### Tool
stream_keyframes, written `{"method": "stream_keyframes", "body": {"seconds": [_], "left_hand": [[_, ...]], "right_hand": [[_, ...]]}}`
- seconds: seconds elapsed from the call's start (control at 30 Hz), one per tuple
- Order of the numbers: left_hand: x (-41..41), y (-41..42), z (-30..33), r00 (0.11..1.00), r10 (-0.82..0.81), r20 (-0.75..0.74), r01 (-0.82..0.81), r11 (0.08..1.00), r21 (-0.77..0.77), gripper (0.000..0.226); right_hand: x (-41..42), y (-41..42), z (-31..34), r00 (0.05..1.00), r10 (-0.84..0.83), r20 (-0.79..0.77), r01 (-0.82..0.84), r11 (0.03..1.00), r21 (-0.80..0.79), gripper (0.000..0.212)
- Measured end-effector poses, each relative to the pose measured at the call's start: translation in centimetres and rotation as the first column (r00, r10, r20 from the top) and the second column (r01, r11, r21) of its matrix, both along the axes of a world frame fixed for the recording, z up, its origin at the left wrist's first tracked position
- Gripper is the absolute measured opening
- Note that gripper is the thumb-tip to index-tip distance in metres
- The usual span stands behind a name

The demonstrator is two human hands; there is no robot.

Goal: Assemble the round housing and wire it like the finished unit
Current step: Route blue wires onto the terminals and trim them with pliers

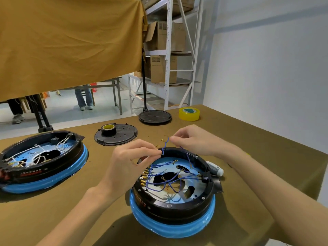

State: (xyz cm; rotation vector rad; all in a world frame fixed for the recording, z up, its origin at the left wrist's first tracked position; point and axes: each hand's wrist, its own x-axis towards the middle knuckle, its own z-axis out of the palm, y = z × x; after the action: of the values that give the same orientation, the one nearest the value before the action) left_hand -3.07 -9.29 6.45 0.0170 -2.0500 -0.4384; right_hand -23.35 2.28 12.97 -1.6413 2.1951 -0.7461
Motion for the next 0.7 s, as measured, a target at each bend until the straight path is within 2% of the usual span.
{"method": "stream_keyframes", "body": {"seconds": [0.07, 0.17, 0.3, 0.37, 0.47, 0.53, 0.6, 0.7], "left_hand": [[-0.1, 0.0, -0.1, 1.000, -0.022, 0.002, 0.022, 0.999, 0.026, 0.013], [-0.1, -0.1, -0.2, 0.999, -0.036, 0.036, 0.033, 0.996, 0.082, 0.012], [0.0, -0.8, -0.5, 0.992, -0.046, 0.119, 0.018, 0.974, 0.224, 0.014], [0.0, -1.3, -1.0, 0.991, -0.042, 0.125, -0.005, 0.936, 0.353, 0.018], [-0.4, -2.7, -2.0, 0.995, 0.028, 0.100, -0.079, 0.831, 0.550, 0.018], [-0.7, -3.5, -2.9, 0.981, 0.087, 0.174, -0.176, 0.773, 0.609, 0.020], [-0.8, -4.0, -3.9, 0.969, 0.043, 0.244, -0.201, 0.714, 0.670, 0.022], [-1.0, -4.0, -5.1, 0.969, -0.059, 0.239, -0.155, 0.608, 0.778, 0.021]], "right_hand": [[0.3, -1.0, -0.4, 0.988, 0.057, 0.144, -0.057, 0.998, -0.001, 0.033], [0.4, -1.6, -1.2, 0.888, 0.137, 0.439, -0.097, 0.989, -0.114, 0.024], [0.0, -1.5, -1.9, 0.765, 0.169, 0.621, -0.100, 0.984, -0.146, 0.025], [-0.4, -1.3, -1.9, 0.712, 0.149, 0.686, -0.090, 0.989, -0.122, 0.026], [-0.4, -1.5, -2.1, 0.667, 0.083, 0.741, -0.125, 0.992, 0.001, 0.029], [0.0, -2.1, -2.3, 0.670, 0.024, 0.742, -0.169, 0.978, 0.121, 0.028], [0.6, -2.9, -2.7, 0.697, -0.037, 0.717, -0.190, 0.954, 0.234, 0.021], [1.6, -4.3, -3.5, 0.769, -0.096, 0.632, -0.167, 0.924, 0.343, 0.017]]}}
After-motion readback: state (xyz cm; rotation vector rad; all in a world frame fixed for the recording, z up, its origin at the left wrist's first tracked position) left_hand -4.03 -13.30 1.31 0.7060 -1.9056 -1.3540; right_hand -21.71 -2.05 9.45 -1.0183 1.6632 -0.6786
